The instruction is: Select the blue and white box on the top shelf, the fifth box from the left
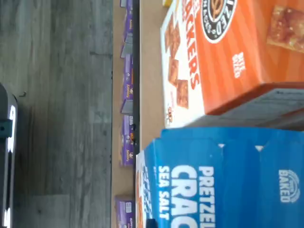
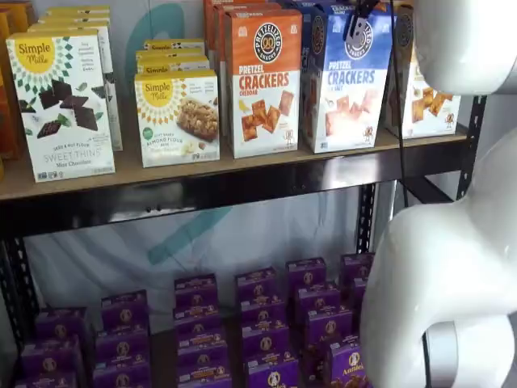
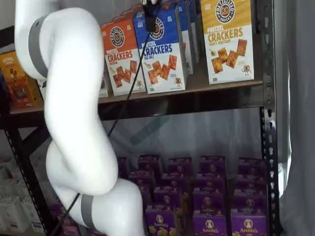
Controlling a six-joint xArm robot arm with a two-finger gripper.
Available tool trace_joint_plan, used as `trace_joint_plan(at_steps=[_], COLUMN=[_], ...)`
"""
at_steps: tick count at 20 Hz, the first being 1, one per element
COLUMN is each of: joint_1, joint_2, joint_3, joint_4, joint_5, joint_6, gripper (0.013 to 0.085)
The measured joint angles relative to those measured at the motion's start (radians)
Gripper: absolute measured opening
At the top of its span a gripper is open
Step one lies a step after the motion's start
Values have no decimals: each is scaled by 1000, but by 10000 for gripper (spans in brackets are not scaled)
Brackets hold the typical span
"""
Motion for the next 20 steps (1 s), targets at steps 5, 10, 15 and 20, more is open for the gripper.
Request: trace_joint_plan(at_steps=[5,10,15,20], joint_1=[-21,-36,-59,-79], joint_2=[-58,-141,-243,-321], joint_3=[35,103,202,280], joint_4=[29,25,16,13], joint_5=[57,117,145,163], joint_6=[-3,-15,-39,-60], gripper=[570,570,570,570])
